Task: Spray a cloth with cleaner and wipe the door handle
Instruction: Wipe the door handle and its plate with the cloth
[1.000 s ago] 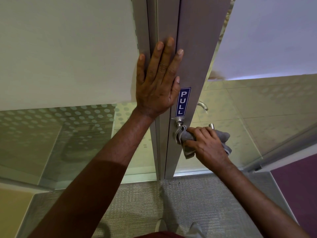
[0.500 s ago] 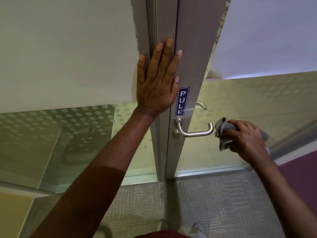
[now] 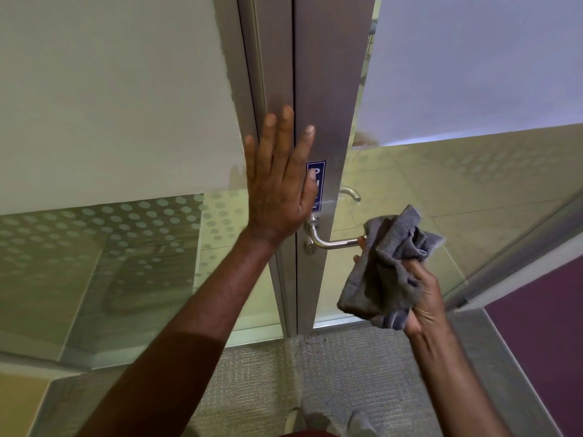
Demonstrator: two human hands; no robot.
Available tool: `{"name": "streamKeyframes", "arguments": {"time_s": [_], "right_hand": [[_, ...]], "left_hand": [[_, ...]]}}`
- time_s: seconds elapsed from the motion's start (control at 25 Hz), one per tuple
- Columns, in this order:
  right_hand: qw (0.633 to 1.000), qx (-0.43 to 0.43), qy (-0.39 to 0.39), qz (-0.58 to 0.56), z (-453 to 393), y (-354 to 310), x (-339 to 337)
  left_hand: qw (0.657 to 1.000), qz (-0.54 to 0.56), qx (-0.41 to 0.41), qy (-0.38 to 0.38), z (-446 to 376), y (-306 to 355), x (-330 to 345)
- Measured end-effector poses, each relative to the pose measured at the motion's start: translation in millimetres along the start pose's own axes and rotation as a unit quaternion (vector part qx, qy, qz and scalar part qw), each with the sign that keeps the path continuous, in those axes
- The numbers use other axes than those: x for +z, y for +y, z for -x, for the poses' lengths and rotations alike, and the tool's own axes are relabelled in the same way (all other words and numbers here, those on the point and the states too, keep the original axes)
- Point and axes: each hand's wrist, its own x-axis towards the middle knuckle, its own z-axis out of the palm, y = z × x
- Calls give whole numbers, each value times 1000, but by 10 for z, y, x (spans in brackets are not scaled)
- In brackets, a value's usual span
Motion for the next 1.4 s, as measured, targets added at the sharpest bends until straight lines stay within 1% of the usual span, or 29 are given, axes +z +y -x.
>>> {"name": "streamKeyframes", "arguments": {"time_s": [0.08, 0.12, 0.2, 0.28, 0.32, 0.36, 0.44, 0.48, 0.52, 0.56, 0.64, 0.68, 0.76, 0.8, 0.84, 0.92, 1.04, 1.08, 1.16, 1.24, 1.28, 1.36, 1.4], "right_hand": [[1000, -2, 11, -27, 24, 35, 106], [999, -4, 1, -34, 37, 29, 157], [998, 9, -37, -46, 55, 5, 252], [994, 27, -84, -71, 92, 20, 335], [990, 35, -109, -82, 129, 33, 374], [988, 40, -126, -84, 145, 60, 385], [990, 42, -117, -61, 154, 108, 386], [993, 42, -105, -44, 171, 119, 399], [995, 41, -92, -21, 180, 118, 413], [995, 48, -84, 4, 195, 113, 427], [994, 58, -68, 62, 209, 117, 418], [994, 47, -40, 92, 203, 126, 375], [989, -2, 22, 148, 196, 136, 306], [986, -18, 33, 164, 213, 136, 293], [982, -29, 23, 183, 240, 137, 285], [966, -42, -18, 256, 316, 134, 265], [926, -83, -28, 366, 379, 114, 225], [919, -92, -35, 383, 378, 106, 201], [919, -103, -32, 380, 406, 91, 180], [928, -111, -8, 357, 446, 94, 182], [925, -117, 6, 361, 466, 108, 176], [896, -138, 14, 423, 513, 125, 160], [882, -150, -1, 448, 541, 126, 156]], "left_hand": [[992, 100, -57, -52, 246, 224, -35], [978, 159, -109, -85, 369, 351, -69], [925, 257, -236, -150, 595, 580, -161], [875, 315, -324, -177, 761, 757, -267], [843, 347, -364, -191, 817, 818, -316], [798, 388, -408, -216, 850, 859, -359], [673, 479, -486, -285, 891, 888, -417], [625, 508, -506, -310, 921, 878, -423], [597, 523, -517, -321, 952, 866, -424], [588, 526, -526, -319, 977, 852, -418], [601, 512, -544, -284, 990, 818, -407], [611, 505, -548, -267, 997, 805, -404], [627, 492, -550, -251, 1022, 787, -397], [633, 483, -553, -245, 1037, 793, -394], [637, 475, -558, -238, 1059, 804, -388], [640, 466, -569, -223, 1108, 828, -385], [627, 477, -576, -217, 1153, 806, -414], [617, 489, -579, -214, 1159, 790, -426], [594, 516, -581, -207, 1170, 756, -439], [586, 526, -585, -195, 1177, 751, -457], [586, 523, -591, -184, 1179, 758, -466], [591, 504, -609, -162, 1205, 777, -481], [599, 492, -612, -158, 1220, 786, -493]]}}
